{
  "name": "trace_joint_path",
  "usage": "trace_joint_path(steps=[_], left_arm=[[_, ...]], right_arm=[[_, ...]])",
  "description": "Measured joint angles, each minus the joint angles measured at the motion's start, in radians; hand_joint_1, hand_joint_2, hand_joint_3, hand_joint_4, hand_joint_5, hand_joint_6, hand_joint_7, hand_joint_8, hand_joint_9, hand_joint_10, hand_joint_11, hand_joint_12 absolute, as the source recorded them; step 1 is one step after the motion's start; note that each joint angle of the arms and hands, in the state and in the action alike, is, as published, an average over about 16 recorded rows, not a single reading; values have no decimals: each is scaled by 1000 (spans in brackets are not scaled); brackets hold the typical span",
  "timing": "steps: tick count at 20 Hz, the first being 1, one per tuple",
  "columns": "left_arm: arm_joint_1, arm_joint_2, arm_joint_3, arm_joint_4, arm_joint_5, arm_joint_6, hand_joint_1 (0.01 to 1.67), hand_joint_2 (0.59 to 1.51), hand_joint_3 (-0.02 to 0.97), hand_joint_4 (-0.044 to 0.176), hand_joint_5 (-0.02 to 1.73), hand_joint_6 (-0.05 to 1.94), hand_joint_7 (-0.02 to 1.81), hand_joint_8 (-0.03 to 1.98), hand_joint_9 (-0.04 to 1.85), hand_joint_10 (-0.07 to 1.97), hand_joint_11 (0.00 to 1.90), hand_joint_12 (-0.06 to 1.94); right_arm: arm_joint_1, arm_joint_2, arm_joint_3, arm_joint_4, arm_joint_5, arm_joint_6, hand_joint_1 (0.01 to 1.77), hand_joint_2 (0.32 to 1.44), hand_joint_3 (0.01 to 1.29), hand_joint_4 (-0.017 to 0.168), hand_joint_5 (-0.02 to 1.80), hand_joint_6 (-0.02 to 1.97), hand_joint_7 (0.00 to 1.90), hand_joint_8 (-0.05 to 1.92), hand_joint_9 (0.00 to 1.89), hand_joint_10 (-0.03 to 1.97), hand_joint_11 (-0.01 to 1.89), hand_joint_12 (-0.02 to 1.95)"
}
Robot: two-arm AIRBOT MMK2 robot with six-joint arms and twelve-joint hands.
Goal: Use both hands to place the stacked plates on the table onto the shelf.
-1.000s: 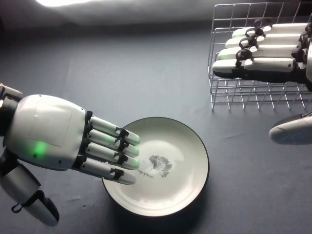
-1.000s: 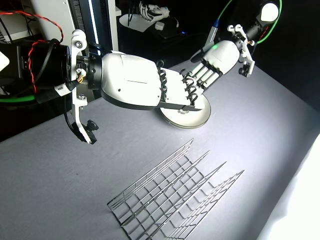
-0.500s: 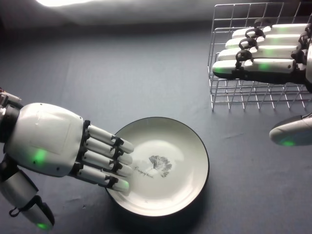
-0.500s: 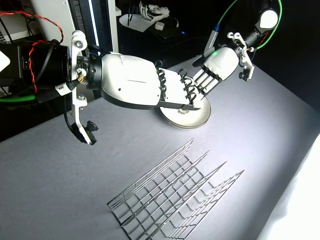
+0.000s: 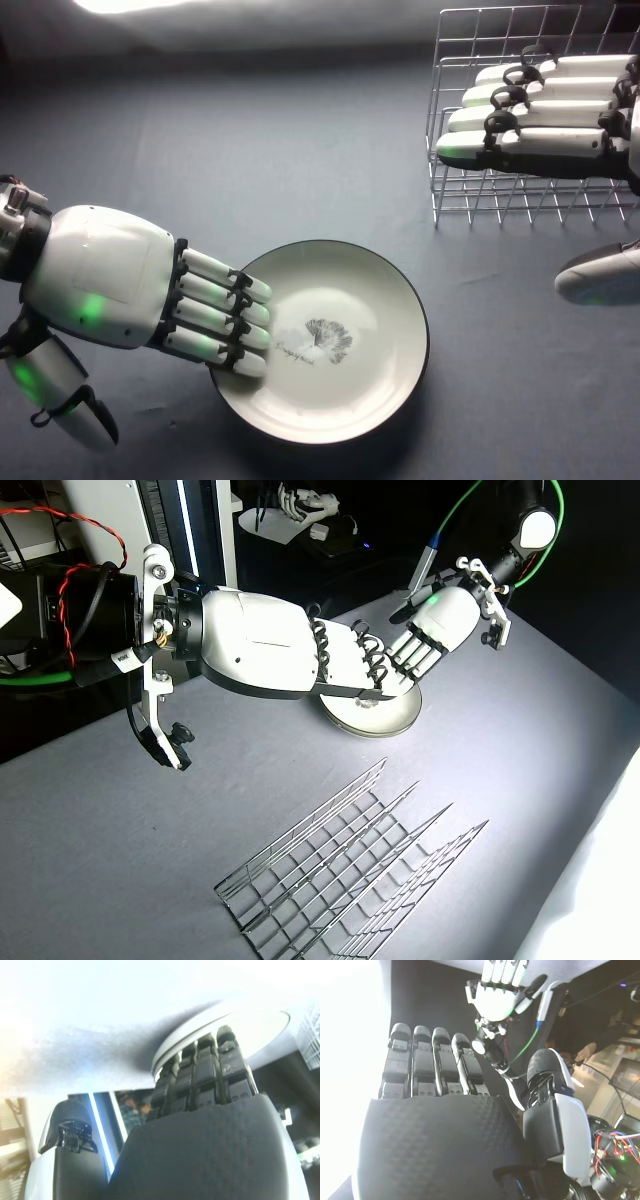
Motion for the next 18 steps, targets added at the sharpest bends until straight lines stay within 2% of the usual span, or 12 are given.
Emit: trace_joint_path(steps=[9, 18], left_arm=[[10, -29, 49, 14, -11, 11, 16, 1126, 15, -5, -8, -16, -2, -11, 15, 7, 16, -15], [31, -43, 29, 2, 9, 18, 16, 1123, 16, -8, -10, -22, -7, -18, 11, 8, 15, 0]], right_arm=[[-17, 0, 0, -2, 27, -4, 19, 1246, 32, 4, 20, 17, 21, 12, 12, 10, 20, -7], [-31, 0, 0, -9, 50, -6, 19, 1232, 32, 4, 20, 18, 22, 12, 13, 8, 20, -7]])
